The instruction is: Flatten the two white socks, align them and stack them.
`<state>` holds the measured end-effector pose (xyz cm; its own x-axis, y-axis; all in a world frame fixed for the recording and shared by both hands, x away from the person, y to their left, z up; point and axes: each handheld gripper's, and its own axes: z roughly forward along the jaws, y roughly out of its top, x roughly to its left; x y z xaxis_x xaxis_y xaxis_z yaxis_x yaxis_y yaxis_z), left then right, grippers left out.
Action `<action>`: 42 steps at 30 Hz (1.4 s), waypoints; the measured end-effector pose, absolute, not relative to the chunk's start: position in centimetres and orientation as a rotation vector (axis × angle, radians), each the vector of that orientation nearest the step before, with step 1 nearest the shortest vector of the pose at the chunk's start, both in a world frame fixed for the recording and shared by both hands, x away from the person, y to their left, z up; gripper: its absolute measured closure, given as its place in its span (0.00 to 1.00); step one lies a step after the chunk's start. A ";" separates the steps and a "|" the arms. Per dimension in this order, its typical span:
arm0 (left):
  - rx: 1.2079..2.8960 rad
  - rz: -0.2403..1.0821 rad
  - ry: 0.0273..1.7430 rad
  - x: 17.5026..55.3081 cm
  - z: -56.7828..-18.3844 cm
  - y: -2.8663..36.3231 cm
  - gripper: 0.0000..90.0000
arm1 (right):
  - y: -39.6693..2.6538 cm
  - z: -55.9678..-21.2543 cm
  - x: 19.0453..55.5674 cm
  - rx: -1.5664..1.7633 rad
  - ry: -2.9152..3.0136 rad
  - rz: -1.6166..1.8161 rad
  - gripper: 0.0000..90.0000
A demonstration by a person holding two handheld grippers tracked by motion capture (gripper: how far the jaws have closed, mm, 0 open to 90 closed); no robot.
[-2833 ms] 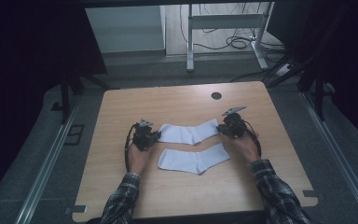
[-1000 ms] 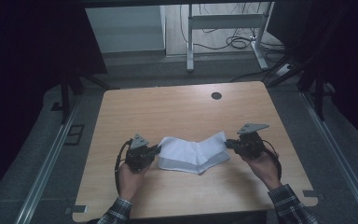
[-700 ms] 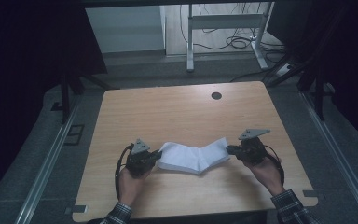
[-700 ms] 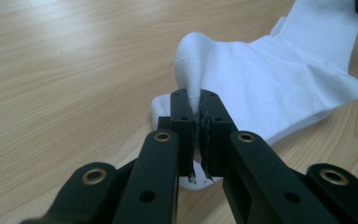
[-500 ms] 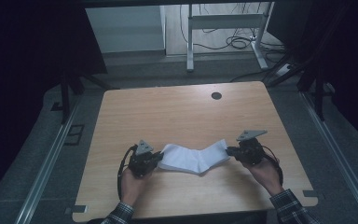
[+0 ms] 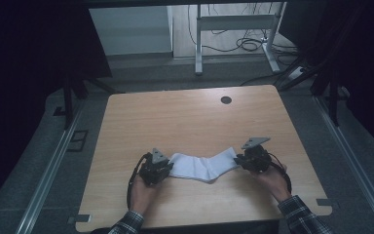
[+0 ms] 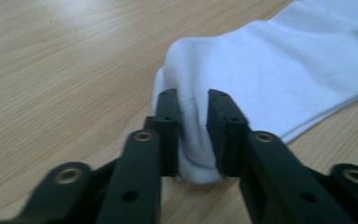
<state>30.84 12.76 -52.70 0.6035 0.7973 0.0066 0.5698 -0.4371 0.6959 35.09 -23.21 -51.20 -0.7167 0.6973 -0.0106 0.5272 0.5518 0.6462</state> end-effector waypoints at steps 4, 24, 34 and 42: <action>2.197 0.444 1.091 30.9 -53.1 12.6 0.69 | -23.5 -51.6 35.3 1.055 2.539 0.916 0.74; 2.044 0.397 1.103 30.6 -51.3 13.9 0.33 | -24.4 -50.2 35.0 1.052 2.464 1.010 0.43; 2.048 0.391 1.054 29.0 -50.6 14.6 0.27 | -25.6 -49.5 33.3 1.050 2.444 1.036 0.35; 2.072 0.391 1.057 27.7 -50.9 15.9 0.21 | -27.7 -49.9 32.4 1.077 2.429 1.050 0.32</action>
